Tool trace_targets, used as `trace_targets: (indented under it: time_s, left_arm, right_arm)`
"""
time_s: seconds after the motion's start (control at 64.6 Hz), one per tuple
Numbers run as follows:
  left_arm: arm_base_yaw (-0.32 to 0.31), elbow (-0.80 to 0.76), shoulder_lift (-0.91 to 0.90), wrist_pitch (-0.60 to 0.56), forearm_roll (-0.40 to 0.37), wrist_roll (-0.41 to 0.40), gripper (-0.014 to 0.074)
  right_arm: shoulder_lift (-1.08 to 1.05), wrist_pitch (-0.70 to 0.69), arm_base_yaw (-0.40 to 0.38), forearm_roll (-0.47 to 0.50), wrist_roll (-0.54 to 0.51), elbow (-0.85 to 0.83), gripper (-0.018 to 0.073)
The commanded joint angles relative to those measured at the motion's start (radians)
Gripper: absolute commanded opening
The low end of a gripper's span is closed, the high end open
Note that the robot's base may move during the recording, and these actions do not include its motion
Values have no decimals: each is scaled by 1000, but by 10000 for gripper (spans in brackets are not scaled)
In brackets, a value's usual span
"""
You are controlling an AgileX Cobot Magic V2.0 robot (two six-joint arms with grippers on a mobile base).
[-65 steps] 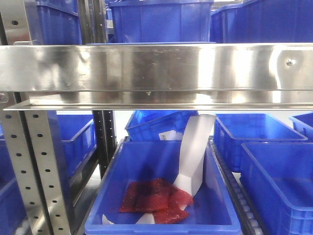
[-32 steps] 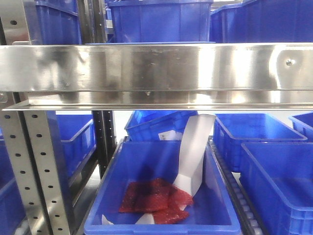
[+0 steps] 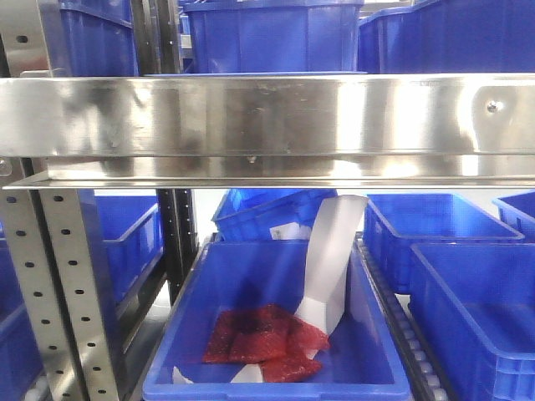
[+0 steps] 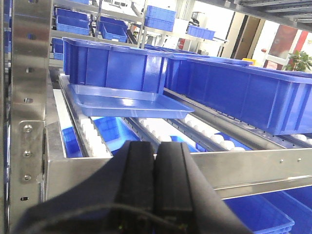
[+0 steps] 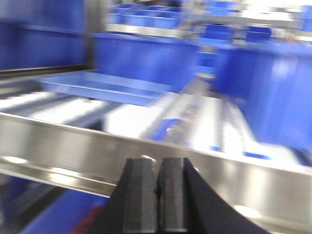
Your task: Grab blue tray and place on right shelf
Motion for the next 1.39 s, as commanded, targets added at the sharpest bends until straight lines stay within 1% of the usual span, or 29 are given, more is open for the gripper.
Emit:
trace_targets:
  time_s: [0.0, 0.124, 0.263, 0.371, 0.418, 1.083, 1.145, 1.238, 1.269, 1.285, 1.331, 1.347, 1.378]
  left_arm:
    - [-6, -29, 6, -88, 4, 4, -48]
    - [-6, -29, 6, -88, 4, 4, -48]
    - [-6, -29, 6, -88, 4, 4, -48]
    - [-6, -29, 6, -88, 4, 4, -48]
    - [-6, -29, 6, -88, 4, 4, -48]
    - [-6, -29, 6, -88, 4, 4, -48]
    - [-4, -24, 6, -71, 4, 4, -48]
    - [0, -7, 6, -97, 4, 6, -48]
    - [15, -1, 6, -91, -14, 39, -48]
    - [19, 1, 6, -80, -40, 64, -48]
    - [60, 11, 0, -68, -119, 218, -48]
    - [72, 20, -3, -71, -158, 307, -48]
    - [106, 36, -14, -87, -217, 417, -48]
  right_arm:
    - [-46, -141, -91, 24, -26, 37, 50]
    - [-126, -142, -187, 24, -26, 108, 50]
    - [-190, -148, -237, 25, -26, 183, 50]
    - [-188, -200, -237, 25, -26, 239, 50]
    - [-188, -184, -237, 25, -25, 236, 50]
    - [-188, -184, -237, 25, -25, 236, 50]
    - [-188, -184, -237, 25, -25, 236, 50]
    - [-188, -184, -237, 25, -25, 236, 50]
    - [-188, -184, -237, 25, -25, 236, 50]
    - [-188, -184, -237, 25, -25, 236, 50]
    - [-188, -184, -237, 25, -25, 236, 50]
    - [-188, -184, -237, 25, -25, 236, 50]
    - [-188, -184, -237, 25, -25, 236, 50]
